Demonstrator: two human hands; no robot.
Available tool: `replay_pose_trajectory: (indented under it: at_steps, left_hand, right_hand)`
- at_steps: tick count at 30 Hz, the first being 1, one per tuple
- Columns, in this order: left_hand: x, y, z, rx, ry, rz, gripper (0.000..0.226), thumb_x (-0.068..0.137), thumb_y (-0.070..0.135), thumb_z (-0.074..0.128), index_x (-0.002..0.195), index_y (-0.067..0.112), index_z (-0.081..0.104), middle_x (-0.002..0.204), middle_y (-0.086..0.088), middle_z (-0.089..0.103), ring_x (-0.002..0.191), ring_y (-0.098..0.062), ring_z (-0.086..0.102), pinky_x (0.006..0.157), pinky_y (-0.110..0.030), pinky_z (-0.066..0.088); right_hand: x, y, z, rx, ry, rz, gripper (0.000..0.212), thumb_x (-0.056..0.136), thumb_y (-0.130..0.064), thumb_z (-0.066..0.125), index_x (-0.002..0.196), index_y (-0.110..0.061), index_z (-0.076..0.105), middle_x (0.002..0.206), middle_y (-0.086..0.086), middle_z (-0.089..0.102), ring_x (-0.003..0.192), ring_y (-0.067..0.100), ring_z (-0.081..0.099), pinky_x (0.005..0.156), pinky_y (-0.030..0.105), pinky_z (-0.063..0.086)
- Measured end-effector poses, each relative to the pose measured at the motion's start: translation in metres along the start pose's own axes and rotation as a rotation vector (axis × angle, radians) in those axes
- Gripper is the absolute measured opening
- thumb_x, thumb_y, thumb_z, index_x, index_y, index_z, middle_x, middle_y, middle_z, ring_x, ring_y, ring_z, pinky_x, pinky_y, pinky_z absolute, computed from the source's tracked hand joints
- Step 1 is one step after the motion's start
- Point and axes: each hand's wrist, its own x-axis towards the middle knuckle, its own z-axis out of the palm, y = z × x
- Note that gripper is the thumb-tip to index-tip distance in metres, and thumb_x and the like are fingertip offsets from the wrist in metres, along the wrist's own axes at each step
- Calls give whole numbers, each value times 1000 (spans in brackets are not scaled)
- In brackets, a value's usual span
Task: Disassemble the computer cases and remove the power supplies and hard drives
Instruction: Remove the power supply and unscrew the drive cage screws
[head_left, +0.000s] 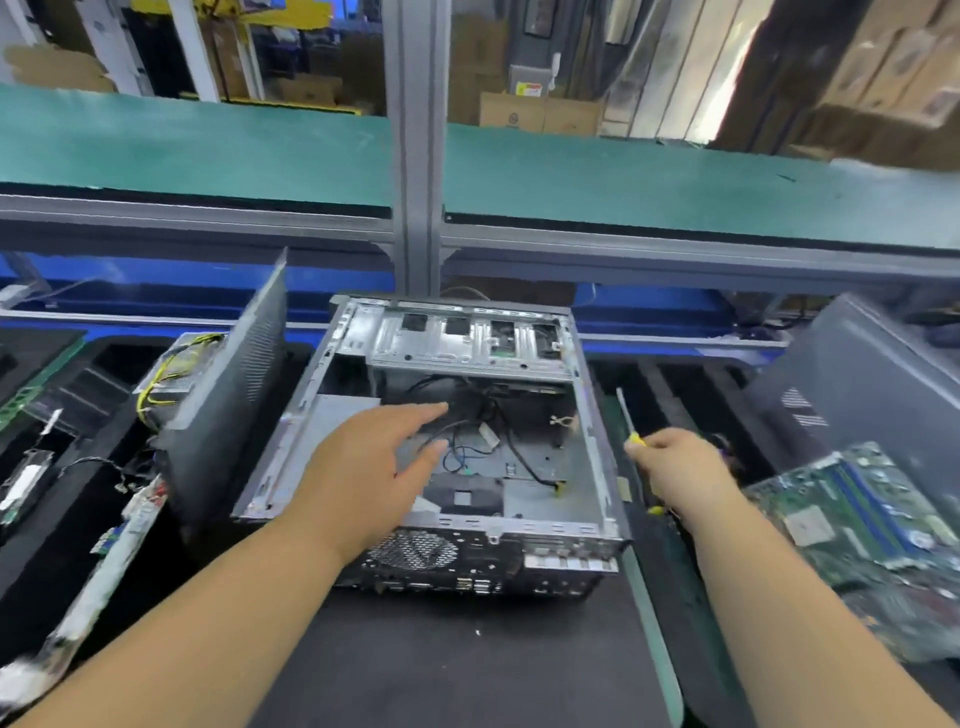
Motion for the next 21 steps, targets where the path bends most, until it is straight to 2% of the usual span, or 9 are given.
replay_pose_trajectory:
  at_steps: [2, 3, 5, 7, 9, 11, 14, 18, 21]
  left_hand:
    - [3, 7, 11, -3, -19, 2, 39, 94, 36, 61, 133, 29, 61, 129, 18, 59, 123, -4, 51, 102, -17, 34]
    - [5, 9, 16, 7, -34, 0, 38, 95, 36, 61, 133, 31, 61, 128, 21, 58, 123, -3, 50, 101, -16, 34]
    - [8, 13, 25, 29, -59, -5, 38, 95, 37, 60, 133, 34, 60, 129, 24, 57, 125, 0, 48, 102, -14, 33]
    - [10, 16, 33, 32, -76, -17, 37, 95, 36, 60, 132, 35, 60, 127, 28, 55, 124, 5, 46, 100, -6, 27]
    - [11, 19, 39, 34, -90, -42, 36, 95, 36, 60, 131, 38, 60, 125, 30, 53, 123, 7, 45, 96, 0, 22]
    - [11, 20, 43, 31, -98, -64, 35, 95, 37, 60, 130, 40, 60, 128, 27, 56, 124, 5, 46, 97, -5, 25]
    - [12, 23, 47, 7, -97, -93, 34, 94, 36, 61, 128, 41, 61, 127, 26, 57, 123, 4, 47, 101, -14, 30]
    - [14, 28, 50, -10, -77, -124, 32, 94, 36, 61, 126, 43, 62, 123, 30, 57, 118, 10, 46, 100, -14, 32]
    - [15, 31, 48, -26, -48, -134, 32, 94, 36, 62, 125, 44, 62, 116, 40, 52, 111, 25, 41, 97, -9, 30]
  right_hand:
    - [6, 23, 11, -142, -106, 63, 41, 95, -35, 64, 65, -6, 59, 52, 5, 56, 63, 28, 58, 57, 29, 39]
    - [10, 33, 19, -187, -154, 98, 41, 95, -32, 64, 61, -12, 54, 53, 2, 56, 65, 26, 58, 62, 29, 39]
    - [14, 50, 34, -226, -227, 155, 26, 94, -27, 64, 72, -16, 56, 78, 5, 63, 83, 25, 62, 72, 28, 44]
    - [16, 64, 45, -360, -305, 165, 12, 93, -21, 63, 97, -9, 63, 100, 10, 66, 102, 28, 65, 82, 29, 50]
    - [18, 73, 54, -460, -346, 159, 24, 92, -18, 63, 112, -4, 63, 113, 12, 68, 107, 28, 65, 83, 29, 52]
    - [18, 80, 59, -453, -360, 156, 31, 94, -24, 62, 120, -7, 57, 123, 11, 65, 114, 28, 62, 86, 30, 49]
    - [21, 87, 64, -485, -362, 145, 43, 94, -36, 64, 126, -10, 50, 128, 9, 62, 120, 27, 59, 92, 30, 46]
    - [27, 85, 61, -516, -407, 133, 59, 92, -49, 63, 130, -7, 46, 128, 9, 62, 120, 28, 59, 91, 31, 46]
    - [36, 75, 50, -580, -434, 74, 50, 94, -45, 61, 128, -9, 53, 123, 9, 64, 113, 28, 62, 81, 30, 46]
